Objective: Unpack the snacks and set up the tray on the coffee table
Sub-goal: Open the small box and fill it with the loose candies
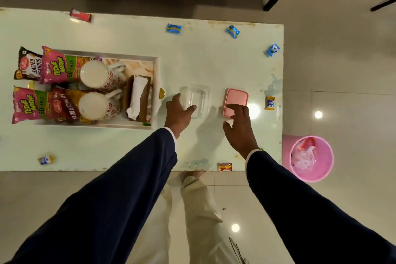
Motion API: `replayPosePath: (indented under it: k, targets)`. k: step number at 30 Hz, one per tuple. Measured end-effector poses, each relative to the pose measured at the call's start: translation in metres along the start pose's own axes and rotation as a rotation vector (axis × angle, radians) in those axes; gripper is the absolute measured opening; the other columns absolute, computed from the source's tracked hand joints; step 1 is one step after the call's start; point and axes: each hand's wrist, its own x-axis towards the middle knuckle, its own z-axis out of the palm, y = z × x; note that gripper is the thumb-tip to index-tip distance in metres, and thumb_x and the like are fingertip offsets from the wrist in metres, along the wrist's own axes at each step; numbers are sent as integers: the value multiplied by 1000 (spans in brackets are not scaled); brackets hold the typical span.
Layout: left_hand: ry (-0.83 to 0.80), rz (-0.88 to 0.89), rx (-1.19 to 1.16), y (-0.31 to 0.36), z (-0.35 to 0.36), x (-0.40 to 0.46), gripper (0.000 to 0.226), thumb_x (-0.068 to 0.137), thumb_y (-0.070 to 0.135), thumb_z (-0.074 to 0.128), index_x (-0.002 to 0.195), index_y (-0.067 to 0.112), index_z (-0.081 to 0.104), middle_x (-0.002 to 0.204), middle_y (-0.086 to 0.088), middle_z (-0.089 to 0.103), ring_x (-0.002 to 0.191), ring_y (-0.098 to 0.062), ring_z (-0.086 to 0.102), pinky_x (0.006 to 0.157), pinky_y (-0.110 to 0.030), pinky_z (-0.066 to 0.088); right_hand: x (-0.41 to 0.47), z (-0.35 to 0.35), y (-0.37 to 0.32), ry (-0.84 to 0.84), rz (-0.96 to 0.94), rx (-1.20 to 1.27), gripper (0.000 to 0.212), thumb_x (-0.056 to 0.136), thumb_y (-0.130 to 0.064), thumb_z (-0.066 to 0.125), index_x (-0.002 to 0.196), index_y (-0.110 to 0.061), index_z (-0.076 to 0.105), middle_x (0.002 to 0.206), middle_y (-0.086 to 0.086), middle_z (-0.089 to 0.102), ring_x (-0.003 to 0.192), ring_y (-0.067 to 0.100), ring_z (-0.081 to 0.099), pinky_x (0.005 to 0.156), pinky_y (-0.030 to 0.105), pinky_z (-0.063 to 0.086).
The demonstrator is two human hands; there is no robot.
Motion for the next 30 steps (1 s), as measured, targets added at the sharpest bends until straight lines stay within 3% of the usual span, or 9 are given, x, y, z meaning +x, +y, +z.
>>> replayPosePath:
  k: [4, 8, 13, 20, 23, 26, 30]
  targets:
    - [-21, 101, 112, -10, -36, -25, 53, 103, 23, 61, 152, 15, 44, 150, -12, 44, 130, -28, 56, 109, -37, 47, -12, 13, -13, -39, -58, 8, 53, 90, 1, 58, 140, -16, 46, 138, 5, 42, 120, 29, 54, 97, 44, 51]
    - [-31, 233, 254, -38, -98, -74, 30, 102, 15, 58, 131, 18, 62, 131, 0, 54, 118, -23, 59, 107, -41, 47, -29, 36, -48, -164, -171, -73, 51, 92, -2, 56, 140, -17, 47, 137, 2, 43, 122, 27, 52, 98, 41, 51]
    - [39, 269, 498, -88, -194, -112, 27, 98, 11, 59, 123, 16, 67, 128, -7, 59, 120, -28, 57, 104, -46, 47, -42, 85, -124, -323, -286, -70, 46, 93, -6, 58, 137, -16, 48, 135, 3, 46, 116, 23, 56, 97, 42, 52]
    - [243, 85, 358, -188, -325, -135, 28, 95, 8, 59, 120, 15, 69, 127, -7, 57, 113, -31, 61, 99, -47, 49, -57, 209, -224, -544, -412, -142, 30, 92, -8, 55, 119, -20, 58, 105, -2, 60, 90, 16, 59, 87, 41, 53]
    - [270, -8, 292, -225, -372, -135, 29, 95, 6, 56, 119, 15, 69, 127, -9, 57, 118, -32, 59, 101, -47, 48, -69, 265, -253, -646, -427, -246, 31, 93, -10, 57, 121, -22, 57, 107, -3, 59, 90, 17, 59, 89, 40, 52]
    - [225, -46, 289, -264, -427, -121, 28, 96, 6, 56, 120, 14, 68, 126, -10, 58, 122, -31, 56, 105, -48, 46, -78, 330, -279, -707, -308, -309, 33, 92, -10, 61, 123, -21, 57, 114, 2, 57, 95, 21, 59, 95, 42, 50]
    - [223, 3, 253, -309, -505, -88, 35, 94, 3, 63, 129, 5, 62, 132, -17, 53, 119, -38, 59, 103, -50, 48, -82, 419, -303, -763, -162, -480, 55, 88, -22, 74, 136, -20, 48, 131, 11, 43, 111, 33, 59, 99, 48, 50]
